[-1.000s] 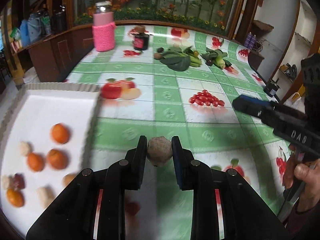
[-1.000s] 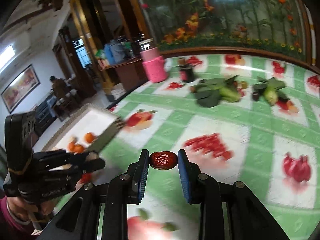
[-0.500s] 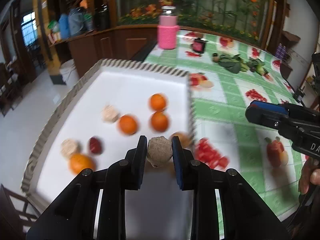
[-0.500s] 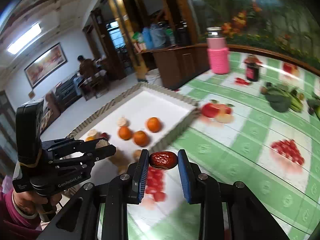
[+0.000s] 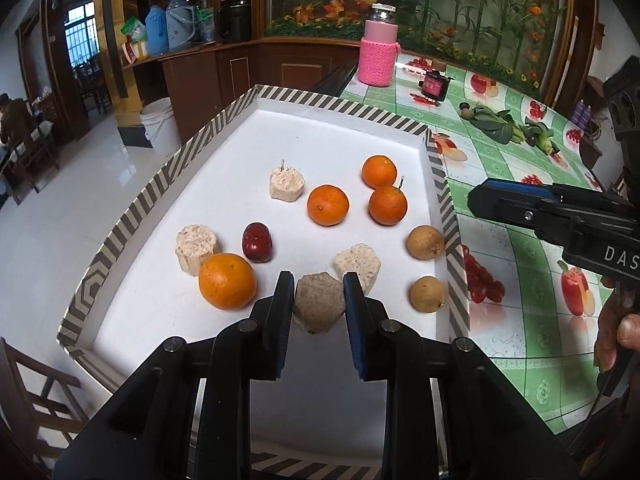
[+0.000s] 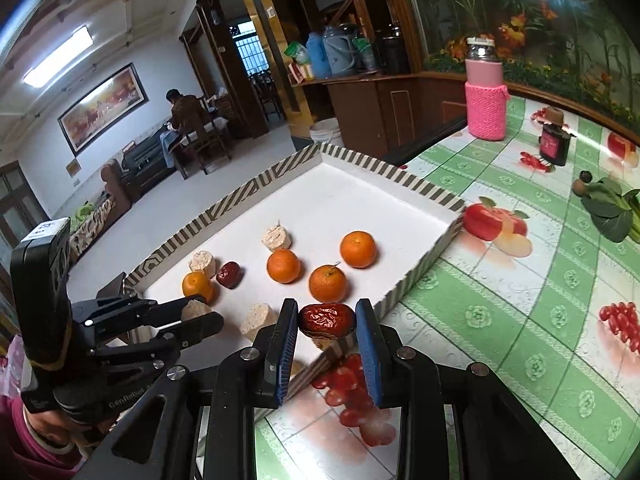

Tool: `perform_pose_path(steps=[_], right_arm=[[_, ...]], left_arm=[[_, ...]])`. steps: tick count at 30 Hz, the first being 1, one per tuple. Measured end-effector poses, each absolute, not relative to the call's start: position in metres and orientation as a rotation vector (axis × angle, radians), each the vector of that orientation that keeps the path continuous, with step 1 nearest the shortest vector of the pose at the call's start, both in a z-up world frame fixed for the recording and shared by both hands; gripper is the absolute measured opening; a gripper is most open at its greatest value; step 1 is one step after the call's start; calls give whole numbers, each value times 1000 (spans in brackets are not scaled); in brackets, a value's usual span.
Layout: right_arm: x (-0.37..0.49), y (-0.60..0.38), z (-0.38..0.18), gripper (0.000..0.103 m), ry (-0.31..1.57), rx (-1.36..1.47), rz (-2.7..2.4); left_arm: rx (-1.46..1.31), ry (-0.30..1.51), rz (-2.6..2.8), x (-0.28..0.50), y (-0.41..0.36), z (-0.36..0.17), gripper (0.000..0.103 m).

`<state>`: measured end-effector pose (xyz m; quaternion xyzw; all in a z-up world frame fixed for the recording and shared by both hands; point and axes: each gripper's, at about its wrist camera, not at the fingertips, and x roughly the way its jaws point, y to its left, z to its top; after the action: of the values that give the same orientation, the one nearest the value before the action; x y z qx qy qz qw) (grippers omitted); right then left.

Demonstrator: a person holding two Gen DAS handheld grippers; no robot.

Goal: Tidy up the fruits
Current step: 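Carry the pale piece and red date into the white tray and open both tools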

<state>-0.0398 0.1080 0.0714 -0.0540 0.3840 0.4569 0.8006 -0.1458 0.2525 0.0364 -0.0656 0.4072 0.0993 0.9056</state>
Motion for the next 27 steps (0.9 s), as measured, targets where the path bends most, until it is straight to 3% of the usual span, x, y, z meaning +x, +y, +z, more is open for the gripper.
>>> perform_pose_path(steps=[27], right_arm=[[-31,166,41,28,890,-224,952]], left_arm=[[-97,849,291,-147,257,17,24]])
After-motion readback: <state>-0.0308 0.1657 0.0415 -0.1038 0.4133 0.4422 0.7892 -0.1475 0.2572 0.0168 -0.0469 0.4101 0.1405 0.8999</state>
